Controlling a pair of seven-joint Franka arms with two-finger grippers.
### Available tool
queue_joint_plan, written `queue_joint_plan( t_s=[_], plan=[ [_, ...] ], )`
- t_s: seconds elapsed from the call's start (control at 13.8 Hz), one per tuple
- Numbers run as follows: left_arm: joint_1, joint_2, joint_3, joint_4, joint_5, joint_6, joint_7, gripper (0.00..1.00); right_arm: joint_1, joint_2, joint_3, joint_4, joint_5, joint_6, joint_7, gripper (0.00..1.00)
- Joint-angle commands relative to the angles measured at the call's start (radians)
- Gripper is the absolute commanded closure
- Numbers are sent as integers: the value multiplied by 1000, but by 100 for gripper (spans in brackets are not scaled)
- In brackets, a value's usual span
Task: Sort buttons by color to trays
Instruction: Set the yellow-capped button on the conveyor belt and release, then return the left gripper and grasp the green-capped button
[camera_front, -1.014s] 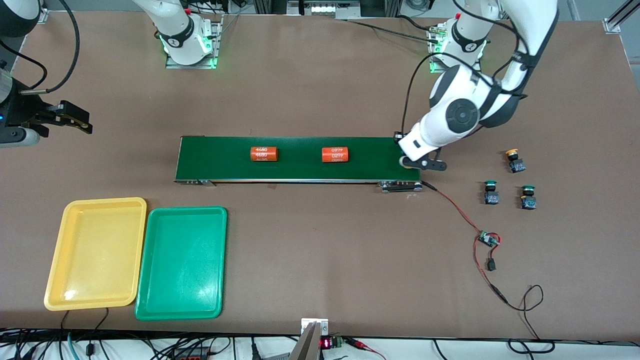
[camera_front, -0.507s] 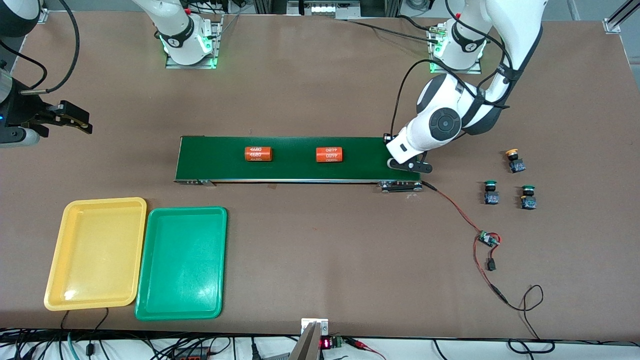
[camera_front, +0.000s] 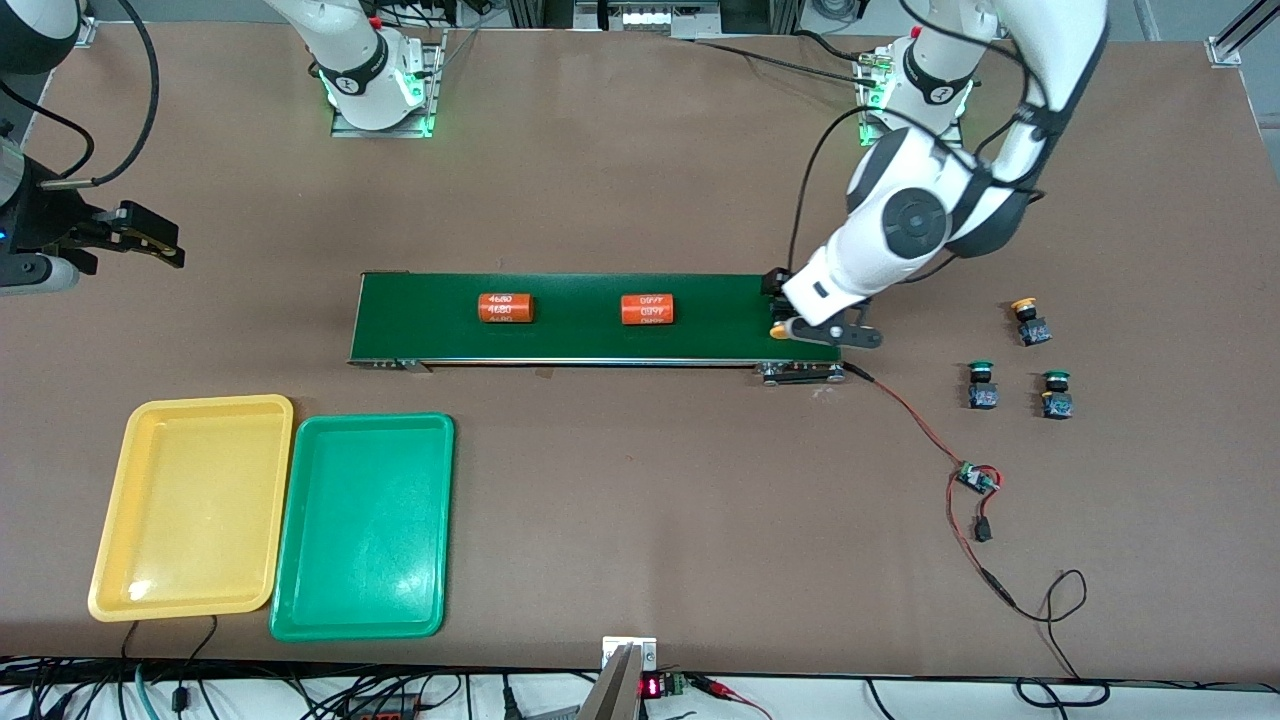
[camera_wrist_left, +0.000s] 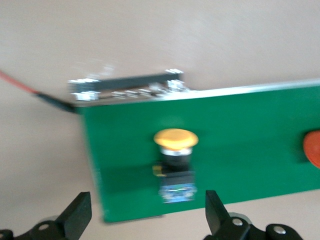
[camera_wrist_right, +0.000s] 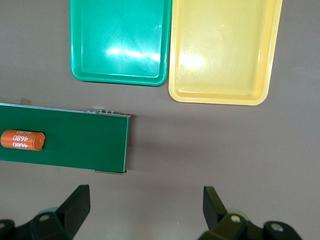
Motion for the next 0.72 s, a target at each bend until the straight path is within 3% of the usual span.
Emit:
queue_joint_plan(
  t_s=[0.0, 0.36, 0.65],
  plan=[
    [174, -25, 5, -34, 11, -22, 16, 0, 16, 10, 2, 23, -2, -11, 7, 0],
    [430, -3, 25, -84, 60, -37, 57, 0, 22, 10, 0, 33, -5, -11, 7, 0],
    [533, 20, 31, -93, 155, -114, 103, 0, 17, 11, 0, 37, -6, -13, 6, 0]
  ],
)
